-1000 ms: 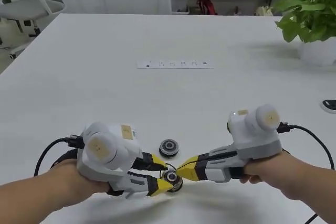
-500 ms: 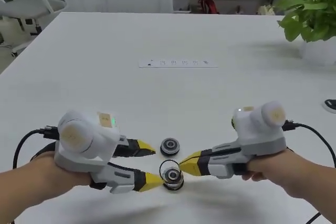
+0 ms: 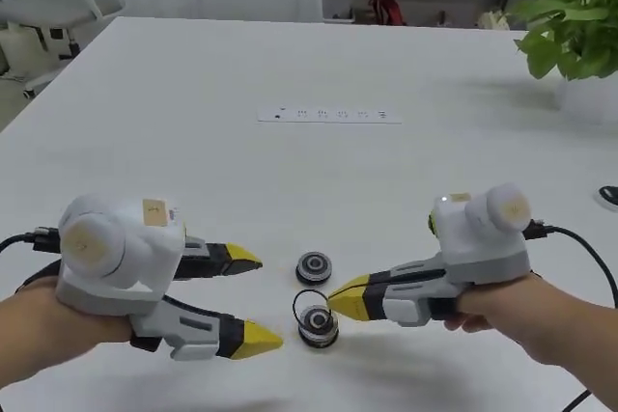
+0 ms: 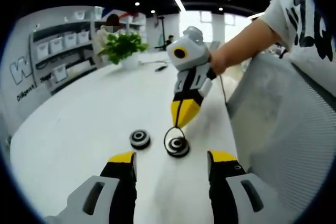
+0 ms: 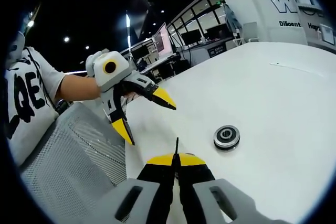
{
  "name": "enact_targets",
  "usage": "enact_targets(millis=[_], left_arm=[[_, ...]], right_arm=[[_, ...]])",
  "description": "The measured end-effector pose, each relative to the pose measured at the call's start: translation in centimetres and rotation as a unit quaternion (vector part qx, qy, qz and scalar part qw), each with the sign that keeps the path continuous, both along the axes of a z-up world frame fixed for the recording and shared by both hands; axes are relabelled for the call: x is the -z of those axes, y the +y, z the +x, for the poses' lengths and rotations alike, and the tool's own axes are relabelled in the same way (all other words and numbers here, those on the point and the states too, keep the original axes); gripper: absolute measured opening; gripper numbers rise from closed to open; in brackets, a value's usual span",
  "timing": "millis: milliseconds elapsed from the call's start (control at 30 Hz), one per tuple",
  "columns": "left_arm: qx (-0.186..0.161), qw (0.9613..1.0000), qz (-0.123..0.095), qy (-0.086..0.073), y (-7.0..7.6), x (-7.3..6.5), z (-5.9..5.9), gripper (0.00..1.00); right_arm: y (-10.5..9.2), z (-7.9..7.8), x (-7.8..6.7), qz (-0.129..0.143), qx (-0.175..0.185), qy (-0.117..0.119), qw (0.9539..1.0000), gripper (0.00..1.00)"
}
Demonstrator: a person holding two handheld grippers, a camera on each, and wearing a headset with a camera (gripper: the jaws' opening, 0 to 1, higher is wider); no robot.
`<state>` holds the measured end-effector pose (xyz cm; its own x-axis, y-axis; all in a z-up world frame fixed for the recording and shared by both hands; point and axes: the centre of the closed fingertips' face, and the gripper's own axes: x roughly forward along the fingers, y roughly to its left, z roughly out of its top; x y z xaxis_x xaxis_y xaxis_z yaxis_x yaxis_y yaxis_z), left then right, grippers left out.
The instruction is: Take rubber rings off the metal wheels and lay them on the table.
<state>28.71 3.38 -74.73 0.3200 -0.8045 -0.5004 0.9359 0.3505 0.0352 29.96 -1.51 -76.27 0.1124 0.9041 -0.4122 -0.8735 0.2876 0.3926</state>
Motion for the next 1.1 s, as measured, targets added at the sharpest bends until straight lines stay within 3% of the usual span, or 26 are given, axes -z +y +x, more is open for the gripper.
enact_targets(millis=[567,1100], left_arm=[[-0.035,0.9993,-0.008,0.005,2.6,-0.1,-0.6,0.66],[-0.065,0.9979,-0.008,-0.001,5.1,-0.2,-0.2,0.70]], right_arm=[[0.7,0.1,-1.1,0.014,0.000,0.002,0.9999,0.00],[2.9,-0.4,-1.3,0.014,-0.016,0.005,0.9998,0.00]])
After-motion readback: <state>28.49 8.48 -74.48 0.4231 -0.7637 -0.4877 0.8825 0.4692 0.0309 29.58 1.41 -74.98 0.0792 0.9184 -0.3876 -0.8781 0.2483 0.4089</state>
